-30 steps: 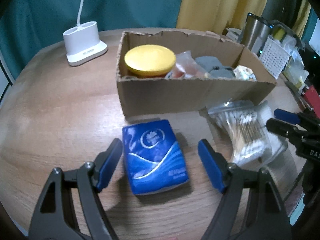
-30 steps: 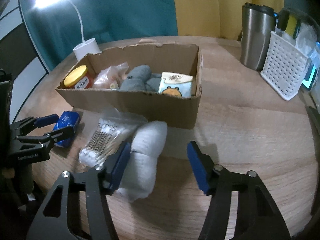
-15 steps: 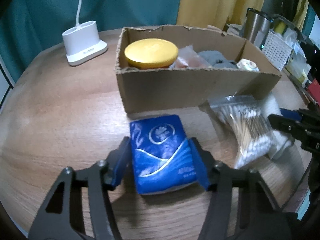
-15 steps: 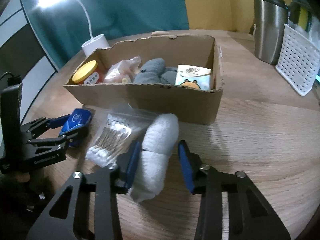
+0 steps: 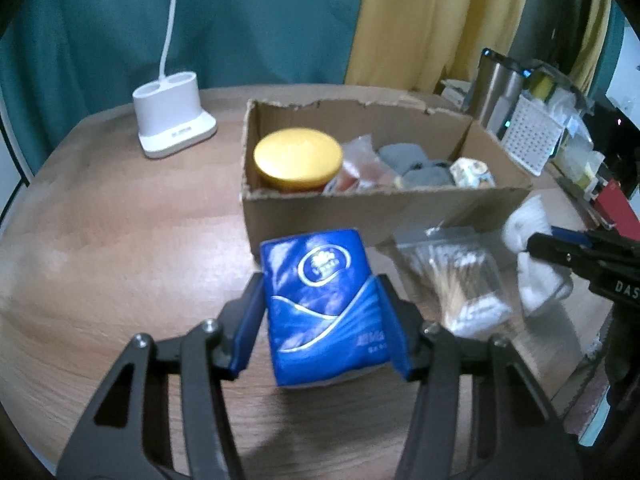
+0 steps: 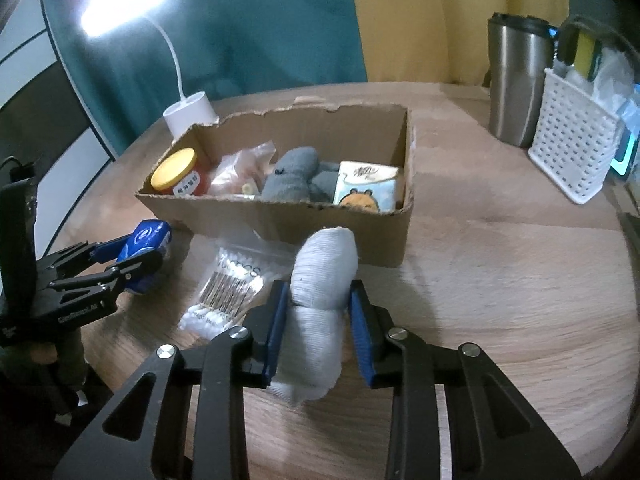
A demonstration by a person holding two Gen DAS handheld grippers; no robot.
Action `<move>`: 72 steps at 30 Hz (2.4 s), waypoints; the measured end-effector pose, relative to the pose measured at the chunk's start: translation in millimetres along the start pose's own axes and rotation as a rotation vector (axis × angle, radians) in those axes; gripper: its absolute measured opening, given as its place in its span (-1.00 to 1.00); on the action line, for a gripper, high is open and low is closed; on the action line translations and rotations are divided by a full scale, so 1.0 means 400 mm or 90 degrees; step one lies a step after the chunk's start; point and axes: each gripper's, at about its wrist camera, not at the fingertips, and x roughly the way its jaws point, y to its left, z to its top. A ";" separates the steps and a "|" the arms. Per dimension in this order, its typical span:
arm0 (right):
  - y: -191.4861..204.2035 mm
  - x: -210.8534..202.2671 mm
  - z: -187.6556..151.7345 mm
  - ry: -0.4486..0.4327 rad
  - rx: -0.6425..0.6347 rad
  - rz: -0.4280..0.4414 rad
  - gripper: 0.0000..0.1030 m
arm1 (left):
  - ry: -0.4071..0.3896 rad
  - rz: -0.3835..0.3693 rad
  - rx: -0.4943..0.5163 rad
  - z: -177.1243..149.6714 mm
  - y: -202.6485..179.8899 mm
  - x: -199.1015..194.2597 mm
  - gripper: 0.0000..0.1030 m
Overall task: Organize objects
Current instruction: 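Carry the blue packet into the box with the left gripper while the right gripper carries the white sock in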
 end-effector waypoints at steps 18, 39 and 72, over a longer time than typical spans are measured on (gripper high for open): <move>-0.013 -0.090 0.055 -0.061 -0.001 -0.004 -0.37 | -0.055 -0.021 0.007 0.074 -0.024 -0.080 0.07; -0.021 -0.086 0.139 -0.087 -0.011 0.008 -0.37 | -0.059 -0.052 0.021 0.170 -0.058 -0.037 0.07; -0.008 0.083 0.255 -0.047 -0.038 0.056 -0.37 | -0.016 -0.080 0.032 0.235 -0.093 0.115 0.07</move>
